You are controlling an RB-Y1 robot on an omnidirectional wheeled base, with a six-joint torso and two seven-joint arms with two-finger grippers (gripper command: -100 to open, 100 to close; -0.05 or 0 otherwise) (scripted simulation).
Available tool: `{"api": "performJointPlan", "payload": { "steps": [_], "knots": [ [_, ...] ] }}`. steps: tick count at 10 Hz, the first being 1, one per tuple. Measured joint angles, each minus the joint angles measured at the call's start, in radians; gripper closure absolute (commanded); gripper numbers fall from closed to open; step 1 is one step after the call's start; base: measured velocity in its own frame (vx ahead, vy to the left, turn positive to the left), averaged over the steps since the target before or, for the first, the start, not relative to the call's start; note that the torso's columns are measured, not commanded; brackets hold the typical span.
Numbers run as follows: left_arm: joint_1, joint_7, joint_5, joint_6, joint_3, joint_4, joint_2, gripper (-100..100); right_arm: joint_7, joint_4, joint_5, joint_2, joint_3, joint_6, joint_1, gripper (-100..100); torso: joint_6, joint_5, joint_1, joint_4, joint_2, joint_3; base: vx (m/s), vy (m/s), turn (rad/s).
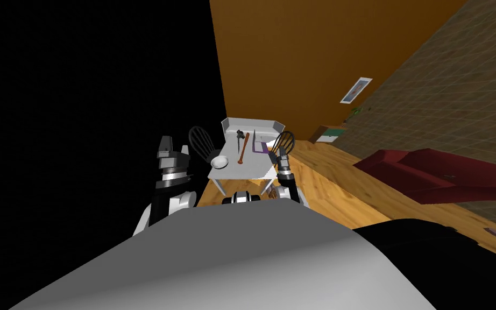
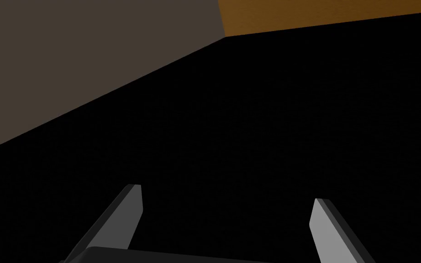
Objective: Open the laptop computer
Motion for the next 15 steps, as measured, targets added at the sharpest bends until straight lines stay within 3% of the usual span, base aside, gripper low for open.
{"api": "performJointPlan", "payload": {
  "steps": [6, 9, 10, 12, 15],
  "knots": [
    [0.0, 0.0, 0.0, 0.0, 0.0, 0.0, 0.0, 0, 0.128, 0.155, 0.118, -0.135, -0.113, 0.103, -0.043, -100, 0.0, -0.001, -0.003, 0.0, 0.001, 0.001, -0.038, 0.211, 0.331],
    [0.0, 0.0, 0.0, 0.0, 0.0, 0.0, 0.0, 0, 0.215, 0.257, 0.198, -0.193, -0.172, 0.176, -0.096, -100, 0.001, 0.0, 0.0, 0.0, 0.001, 0.0, 0.031, 0.231, 0.372],
    [0.0, 0.0, 0.0, 0.0, 0.0, 0.0, 0.0, 0, 0.243, 0.294, 0.223, -0.214, -0.199, 0.187, -0.097, -100, 0.0, 0.0, -0.001, 0.001, 0.002, 0.001, 0.032, 0.139, 0.116],
    [0.0, 0.0, 0.0, 0.0, 0.0, 0.0, 0.0, 0, 0.282, 0.329, 0.261, -0.232, -0.215, 0.227, -0.123, -100, 0.0, -0.002, -0.006, 0.001, 0.003, 0.002, 0.017, 0.118, 0.318],
    [0.0, 0.0, 0.0, 0.0, 0.0, 0.0, 0.0, 0, 0.361, 0.426, 0.346, -0.303, -0.278, 0.293, -0.151, -100, 0.0, 0.0, -0.001, 0.001, 0.002, 0.001, 0.023, 0.122, 0.314]
  ]
}}
